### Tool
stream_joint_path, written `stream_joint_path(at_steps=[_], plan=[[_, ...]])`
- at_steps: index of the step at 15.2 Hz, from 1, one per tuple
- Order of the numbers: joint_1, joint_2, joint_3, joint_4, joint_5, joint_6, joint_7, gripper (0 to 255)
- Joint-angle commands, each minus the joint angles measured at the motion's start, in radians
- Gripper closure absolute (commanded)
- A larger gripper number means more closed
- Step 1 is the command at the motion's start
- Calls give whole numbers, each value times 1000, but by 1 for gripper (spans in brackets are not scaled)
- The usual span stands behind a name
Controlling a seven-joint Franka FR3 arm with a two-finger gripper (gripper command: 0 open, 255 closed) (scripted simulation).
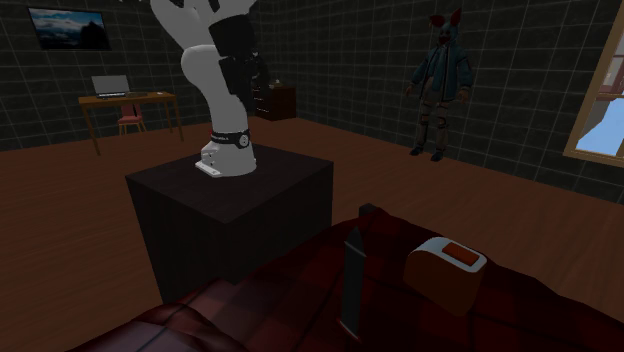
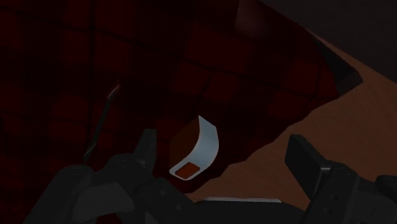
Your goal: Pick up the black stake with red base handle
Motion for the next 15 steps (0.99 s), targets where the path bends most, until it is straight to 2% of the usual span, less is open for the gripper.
stream_joint_path(at_steps=[1, 4, 6, 10, 13, 15], plan=[[49, 59, -114, 14, -9, 73, -107, 0], [174, 149, -298, 52, 5, 171, -257, 0], [290, 200, -438, 89, 28, 227, -360, 0], [590, 239, -758, 190, 70, 302, -548, 0], [817, 189, -984, 287, 57, 322, -645, 0], [942, 128, -1102, 360, 32, 320, -695, 0]])
